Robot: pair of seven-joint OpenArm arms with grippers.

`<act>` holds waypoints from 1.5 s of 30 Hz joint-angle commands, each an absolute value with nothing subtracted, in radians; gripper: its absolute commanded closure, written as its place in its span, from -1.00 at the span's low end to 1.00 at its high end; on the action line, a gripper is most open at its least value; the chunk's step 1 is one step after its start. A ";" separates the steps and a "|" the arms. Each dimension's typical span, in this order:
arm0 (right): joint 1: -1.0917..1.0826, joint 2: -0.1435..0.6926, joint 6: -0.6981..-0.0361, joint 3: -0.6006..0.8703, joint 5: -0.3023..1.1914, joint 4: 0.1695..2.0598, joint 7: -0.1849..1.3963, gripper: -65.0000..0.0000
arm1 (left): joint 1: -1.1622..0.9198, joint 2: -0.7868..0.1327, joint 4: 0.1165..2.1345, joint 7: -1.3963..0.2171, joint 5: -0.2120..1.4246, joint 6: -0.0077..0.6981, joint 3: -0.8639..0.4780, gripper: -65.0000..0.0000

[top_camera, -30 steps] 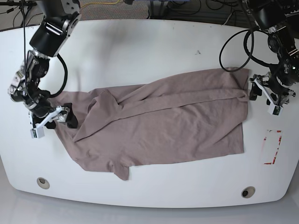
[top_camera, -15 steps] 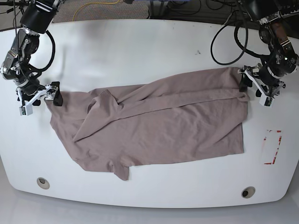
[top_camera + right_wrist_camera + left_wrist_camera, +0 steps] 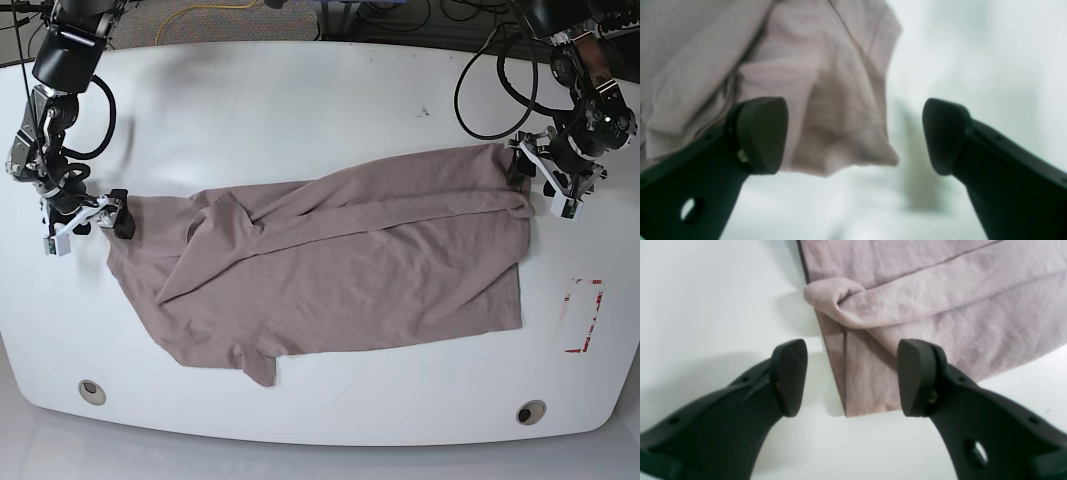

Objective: Fold the T-shirt properly
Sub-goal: 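Grasp the shirt edges with both grippers near the shoulders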

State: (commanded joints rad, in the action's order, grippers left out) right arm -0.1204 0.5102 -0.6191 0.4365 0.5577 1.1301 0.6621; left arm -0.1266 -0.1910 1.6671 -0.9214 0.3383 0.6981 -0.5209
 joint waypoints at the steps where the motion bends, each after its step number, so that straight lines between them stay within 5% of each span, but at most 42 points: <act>1: -0.120 0.509 -0.619 0.435 0.558 1.124 0.661 -0.79 | -0.127 -0.191 1.667 -0.921 0.338 0.698 -0.515 -0.22; 10: -0.119 0.475 -0.619 0.435 0.558 1.115 0.659 0.15 | -0.127 -0.191 1.667 -0.921 0.338 0.698 -0.507 -0.24; 21: -0.113 0.450 -0.619 0.435 0.558 1.115 0.664 0.92 | -0.125 -0.203 1.593 -0.921 0.338 0.698 -0.509 -0.24; 38: -0.111 0.447 -0.619 0.435 0.558 1.118 0.665 0.98 | -0.125 -0.226 1.501 -0.921 0.338 0.698 -0.486 -0.13; 45: -0.093 0.447 -0.619 0.435 0.558 1.124 0.665 0.98 | -0.124 -0.252 1.440 -0.921 0.337 0.698 -0.378 0.90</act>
State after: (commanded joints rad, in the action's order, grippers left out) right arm -0.0928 0.4473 -0.6191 0.4350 0.5577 1.1239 0.6651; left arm -0.1235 -0.2524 1.4400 -0.9214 0.3368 0.6981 -0.3782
